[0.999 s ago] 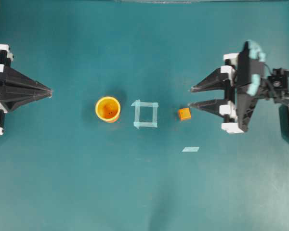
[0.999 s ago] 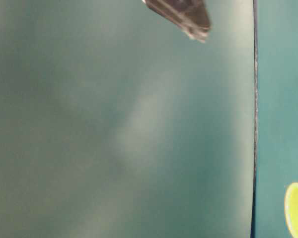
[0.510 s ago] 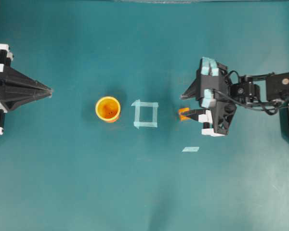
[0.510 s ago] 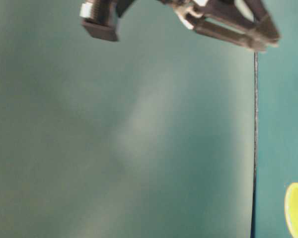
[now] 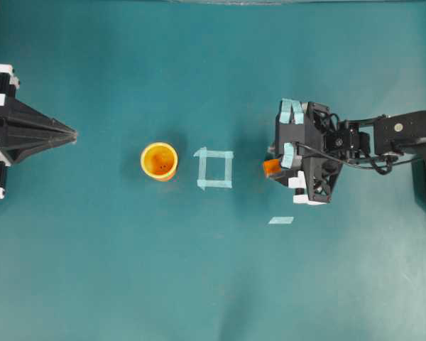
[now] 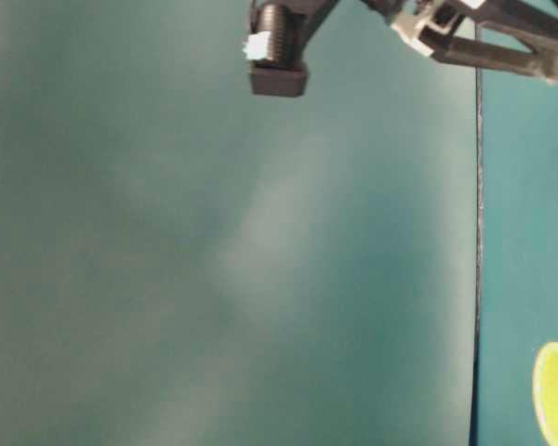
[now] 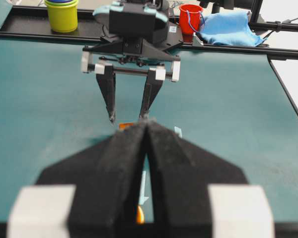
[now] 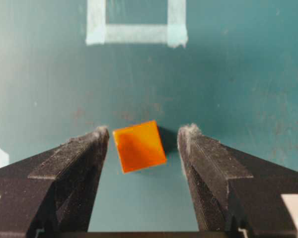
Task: Move the block to the right with right arm.
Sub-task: 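Close the right gripper on the orange cube, then lift the cube and carry it rightward off the table edge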
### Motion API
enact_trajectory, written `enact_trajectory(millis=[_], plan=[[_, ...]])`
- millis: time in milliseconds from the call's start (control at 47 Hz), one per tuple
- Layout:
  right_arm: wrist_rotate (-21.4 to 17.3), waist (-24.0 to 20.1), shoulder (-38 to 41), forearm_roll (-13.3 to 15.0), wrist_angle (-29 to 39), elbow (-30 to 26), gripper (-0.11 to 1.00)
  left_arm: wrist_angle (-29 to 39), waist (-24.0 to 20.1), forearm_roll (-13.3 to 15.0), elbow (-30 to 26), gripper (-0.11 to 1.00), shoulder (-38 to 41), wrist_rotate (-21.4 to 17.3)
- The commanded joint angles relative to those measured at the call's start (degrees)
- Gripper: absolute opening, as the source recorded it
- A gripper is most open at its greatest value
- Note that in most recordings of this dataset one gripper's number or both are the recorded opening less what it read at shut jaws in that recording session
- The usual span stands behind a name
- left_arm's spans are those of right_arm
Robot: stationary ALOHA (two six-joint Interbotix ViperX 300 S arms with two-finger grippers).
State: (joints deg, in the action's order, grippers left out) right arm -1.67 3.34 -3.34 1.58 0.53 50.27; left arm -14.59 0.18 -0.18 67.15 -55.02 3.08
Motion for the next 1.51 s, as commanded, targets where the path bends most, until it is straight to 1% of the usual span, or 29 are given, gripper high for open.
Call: enact_trajectory(millis=[0,255,447,532,659,702,787,936,1084,1212,1488], plan=[[0.0,-0.1,0.4,0.2,-1.1,-0.5,0.62,-0.3,-0.2,0.0,-1.7,0.0,0.4,0.0],[0.0,-0.2,3.3,0.1,-2.0,-0.9,0.62,-0.3,-0.2,0.0,-1.7,0.0,0.4,0.0],[-0.3,-0.1,3.8,0.1,-2.0,-1.0,0.6,-0.3,-0.2,0.1,-1.6,0.0,0.4,0.0],[-0.8,-0.2,3.8,0.0,-2.0,-1.1,0.57,-0.3,-0.2,0.0,-1.6,0.0,0.4,0.0],[-1.1,-0.4,3.3,-0.1,-1.0,-1.7,0.47,-0.3,-0.2,0.0,-1.7,0.0,0.4,0.0],[-1.1,-0.7,2.8,-0.1,-0.2,-2.1,0.44,-0.3,-0.2,0.1,-1.7,0.0,0.4,0.0],[-1.1,-0.9,1.5,-0.2,2.3,-3.0,0.42,-0.3,-0.2,0.0,-1.7,0.0,0.4,0.0],[-1.0,-0.9,-2.5,-0.2,9.8,-5.8,0.41,-0.3,-0.2,0.1,-1.7,0.0,0.4,0.0],[-1.0,-0.9,-6.7,-0.1,15.6,-7.8,0.41,-0.3,-0.2,0.0,-1.7,0.0,0.4,0.0],[-1.0,-0.9,-9.6,-0.1,17.9,-8.4,0.41,-0.3,-0.2,0.0,-1.8,0.0,0.4,0.0],[-1.1,-0.9,-14.4,-0.4,20.6,-8.6,0.41,-0.3,-0.2,0.1,-1.8,0.0,0.4,0.0]])
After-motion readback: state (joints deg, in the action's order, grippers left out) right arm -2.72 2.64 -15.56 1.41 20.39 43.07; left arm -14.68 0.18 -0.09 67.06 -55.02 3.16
